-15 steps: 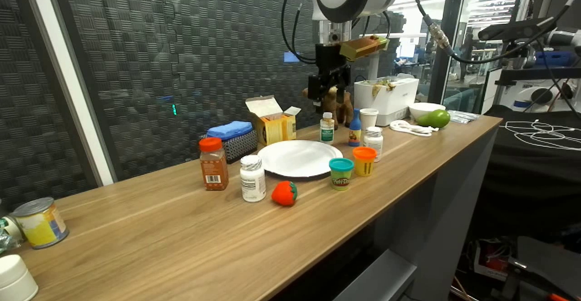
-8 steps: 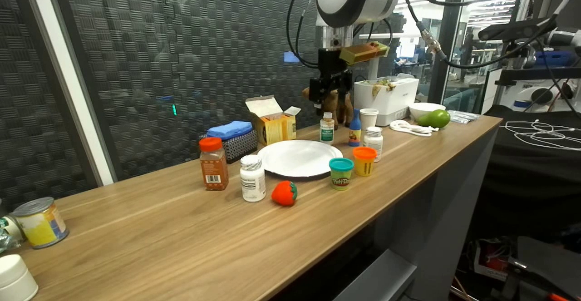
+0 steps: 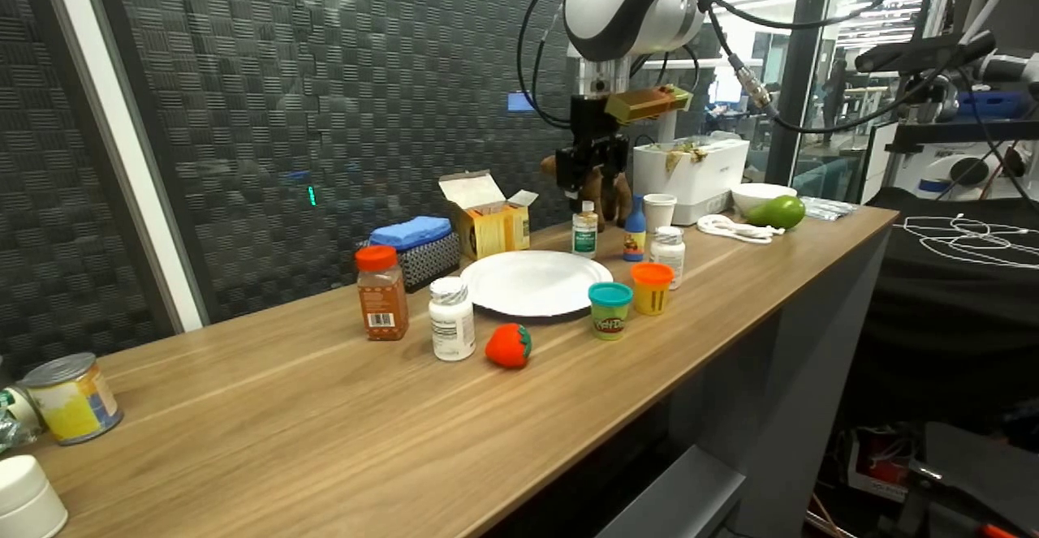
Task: Put the bottles and red plushy on the plate
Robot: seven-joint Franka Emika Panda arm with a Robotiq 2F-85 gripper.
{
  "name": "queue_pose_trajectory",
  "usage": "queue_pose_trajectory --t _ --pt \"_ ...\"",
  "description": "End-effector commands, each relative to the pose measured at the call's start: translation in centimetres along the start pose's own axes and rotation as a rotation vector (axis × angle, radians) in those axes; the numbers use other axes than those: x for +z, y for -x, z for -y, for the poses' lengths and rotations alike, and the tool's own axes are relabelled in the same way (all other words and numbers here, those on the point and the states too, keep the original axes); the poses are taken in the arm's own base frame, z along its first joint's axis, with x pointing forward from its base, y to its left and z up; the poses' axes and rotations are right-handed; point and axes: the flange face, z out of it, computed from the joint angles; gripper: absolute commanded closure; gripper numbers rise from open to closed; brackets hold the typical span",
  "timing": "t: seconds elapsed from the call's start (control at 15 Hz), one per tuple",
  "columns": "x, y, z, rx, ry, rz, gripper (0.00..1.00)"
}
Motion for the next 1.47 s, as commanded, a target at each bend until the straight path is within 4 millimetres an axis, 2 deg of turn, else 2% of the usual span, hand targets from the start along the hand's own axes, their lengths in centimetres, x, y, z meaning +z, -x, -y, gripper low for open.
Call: queue_pose_trajectory --t 0.0,0.33,0.6,0.73,1.13,1.4 --pt "-0.6 -1.1 -0.5 -0.004 -0.019 -0.007 0.53" --pt "-0.1 -0.9 0.7 -0.017 -0.029 0.010 0.91" --pt "-0.3 -0.6 2.4 -0.038 -0.015 0.017 0.88" --pt "-1.3 -0.6 3.8 -0.054 0.010 0.015 0.89" --pt "-6.3 -0.5 10.1 -0.137 0.175 -0.053 0.90" --pt "-8.4 -0.3 13.9 -0.195 0.217 -0.101 0.90"
